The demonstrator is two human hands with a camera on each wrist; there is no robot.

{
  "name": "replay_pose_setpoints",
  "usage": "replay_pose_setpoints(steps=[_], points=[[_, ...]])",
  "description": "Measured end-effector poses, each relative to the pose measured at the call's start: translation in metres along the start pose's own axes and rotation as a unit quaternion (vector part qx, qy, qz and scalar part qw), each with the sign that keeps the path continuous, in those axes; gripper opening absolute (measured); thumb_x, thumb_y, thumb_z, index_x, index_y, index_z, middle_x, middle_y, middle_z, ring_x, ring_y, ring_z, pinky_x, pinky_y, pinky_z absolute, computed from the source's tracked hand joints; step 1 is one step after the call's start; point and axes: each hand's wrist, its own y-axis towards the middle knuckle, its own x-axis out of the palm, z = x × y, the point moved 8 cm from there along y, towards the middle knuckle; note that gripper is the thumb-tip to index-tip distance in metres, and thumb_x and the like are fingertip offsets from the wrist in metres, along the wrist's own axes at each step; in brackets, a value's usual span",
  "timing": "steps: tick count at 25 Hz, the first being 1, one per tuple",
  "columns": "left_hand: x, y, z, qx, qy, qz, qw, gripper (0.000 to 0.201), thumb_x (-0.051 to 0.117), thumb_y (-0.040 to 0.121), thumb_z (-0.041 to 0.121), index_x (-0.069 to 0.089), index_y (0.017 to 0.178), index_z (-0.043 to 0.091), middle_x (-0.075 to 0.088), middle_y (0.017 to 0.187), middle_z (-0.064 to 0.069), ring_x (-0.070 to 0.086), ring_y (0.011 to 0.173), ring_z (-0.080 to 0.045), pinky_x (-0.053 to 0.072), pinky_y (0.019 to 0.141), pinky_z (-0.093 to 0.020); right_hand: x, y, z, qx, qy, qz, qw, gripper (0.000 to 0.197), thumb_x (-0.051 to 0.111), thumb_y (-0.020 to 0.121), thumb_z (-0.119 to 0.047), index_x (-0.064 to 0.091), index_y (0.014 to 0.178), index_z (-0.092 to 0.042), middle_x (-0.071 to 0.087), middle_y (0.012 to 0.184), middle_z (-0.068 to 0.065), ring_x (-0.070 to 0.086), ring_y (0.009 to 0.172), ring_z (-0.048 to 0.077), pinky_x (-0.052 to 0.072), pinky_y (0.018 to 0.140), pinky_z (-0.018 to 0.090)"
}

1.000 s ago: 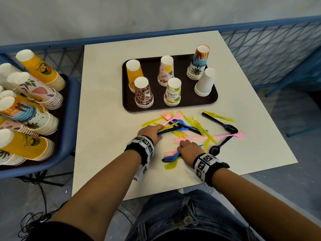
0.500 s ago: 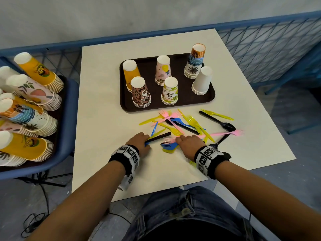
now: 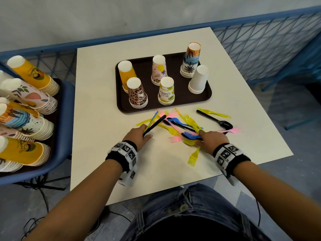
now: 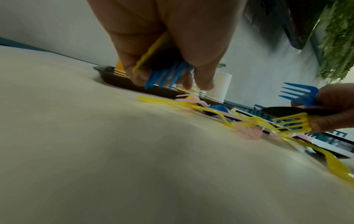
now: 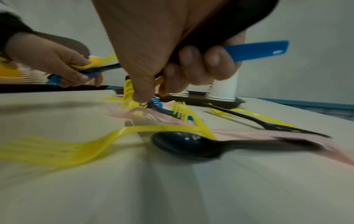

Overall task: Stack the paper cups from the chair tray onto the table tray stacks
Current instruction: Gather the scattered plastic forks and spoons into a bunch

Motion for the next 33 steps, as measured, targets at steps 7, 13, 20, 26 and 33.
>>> replay_pose_setpoints(steps=[7, 13, 20, 26, 33], points=[[-0.006, 0.051, 0.055, 0.011, 0.093, 0.008, 0.996, 0.046, 0.047, 0.093, 0.033, 0.038, 0.135, 0.016, 0.061, 0.117, -0.019, 0.055, 0.110, -0.038, 0.045, 0.085, -0.040, 0.019, 0.005, 0.075, 0.098, 0.142, -0.003, 0.985, 0.046, 0.055, 0.088, -0.026, 0.045, 0.132, -0.019, 0.063, 0.117, 0.016, 0.059, 0.108, 0.032, 0.047, 0.085, 0.035], [0.008, 0.056, 0.054, -0.022, 0.152, -0.011, 0.988, 0.038, 0.042, 0.094, 0.030, 0.045, 0.127, 0.012, 0.061, 0.119, -0.017, 0.057, 0.111, -0.036, 0.046, 0.087, -0.039, 0.042, 0.011, 0.079, 0.092, 0.145, -0.024, 0.985, 0.046, 0.051, 0.091, -0.016, 0.043, 0.136, -0.017, 0.046, 0.136, 0.010, 0.049, 0.123, 0.027, 0.042, 0.100, 0.037], [0.001, 0.037, 0.029, -0.036, 0.079, 0.024, 0.996, 0.033, 0.043, 0.093, 0.029, 0.053, 0.116, 0.006, 0.062, 0.112, -0.021, 0.056, 0.106, -0.039, 0.046, 0.082, -0.041, 0.042, 0.013, 0.069, 0.062, 0.145, -0.006, 0.987, 0.040, 0.053, 0.091, -0.026, 0.050, 0.129, -0.014, 0.045, 0.128, 0.010, 0.053, 0.114, 0.030, 0.047, 0.092, 0.039], [-0.003, 0.018, 0.009, -0.042, 0.035, 0.064, 0.996, 0.033, 0.041, 0.095, 0.017, 0.046, 0.120, -0.003, 0.048, 0.123, -0.024, 0.046, 0.116, -0.039, 0.039, 0.090, -0.045, 0.027, 0.002, 0.064, 0.066, 0.107, 0.036, 0.991, 0.033, 0.045, 0.094, -0.026, 0.052, 0.122, -0.011, 0.056, 0.116, 0.011, 0.040, 0.122, 0.029, 0.045, 0.093, 0.039], [0.008, 0.006, 0.023, -0.013, 0.018, 0.013, 1.000, 0.038, 0.037, 0.096, 0.018, 0.034, 0.132, 0.006, 0.059, 0.114, -0.026, 0.057, 0.103, -0.042, 0.044, 0.082, -0.044, 0.027, -0.007, 0.070, 0.106, 0.061, 0.040, 0.992, 0.026, 0.038, 0.097, -0.022, 0.051, 0.115, -0.009, 0.062, 0.115, 0.010, 0.037, 0.119, 0.031, 0.040, 0.089, 0.040]])
